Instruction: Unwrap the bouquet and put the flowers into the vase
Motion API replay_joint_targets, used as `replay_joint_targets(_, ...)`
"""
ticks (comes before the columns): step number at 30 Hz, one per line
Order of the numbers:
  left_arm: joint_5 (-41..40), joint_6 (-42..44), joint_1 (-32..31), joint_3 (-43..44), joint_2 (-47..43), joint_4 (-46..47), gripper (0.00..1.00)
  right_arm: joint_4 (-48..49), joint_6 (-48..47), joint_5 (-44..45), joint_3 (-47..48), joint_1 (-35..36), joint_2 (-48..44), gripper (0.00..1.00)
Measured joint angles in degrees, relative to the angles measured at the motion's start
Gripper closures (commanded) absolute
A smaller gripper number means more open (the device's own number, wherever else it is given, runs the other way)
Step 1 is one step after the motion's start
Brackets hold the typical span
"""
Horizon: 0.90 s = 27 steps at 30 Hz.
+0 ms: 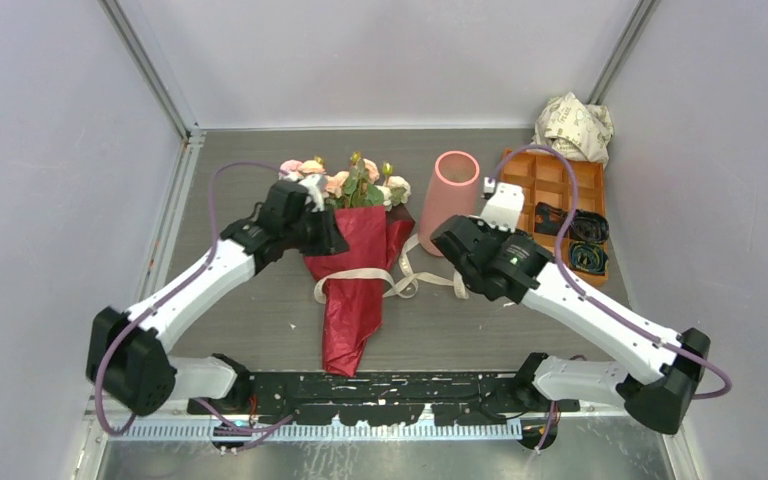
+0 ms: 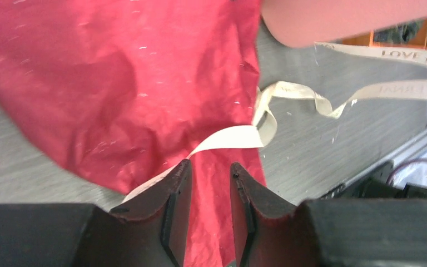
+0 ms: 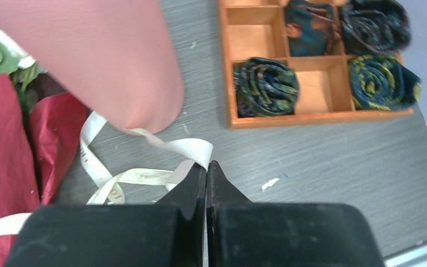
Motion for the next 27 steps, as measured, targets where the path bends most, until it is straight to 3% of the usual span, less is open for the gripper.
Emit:
replay_joint_targets(4, -0.5, 4.3, -5.7, 8.3, 8.9, -1.2, 0.67, -7.0, 8.2, 2.7, -2.2, 0.0, -4.0, 0.88)
replay_joint_targets(9, -0.7, 9.4, -9.1, 13.9, 18.0, -4.2, 0.61, -13.2, 15.8, 3.6, -5.6, 0.0, -8.1, 0.54)
replay_joint_targets(10, -0.8, 10.8, -9.3, 14.7, 19.6, -5.6, 0.59, -13.7, 16.5, 3.6, -6.3, 0.0, -9.0, 0.51)
replay_joint_targets(18, -2.4, 18.9, -9.9, 19.7, 25.4, -12.8, 0.54, -14.3, 17.8, 3.5, -9.1, 0.0, -14.6, 0.49)
replay_joint_targets(27, -0.5, 22.2, -10.4, 22.7, 31.4, -15.2, 0.56, -12.7, 17.3, 3.2, -10.4, 0.0, -19.3, 0.48)
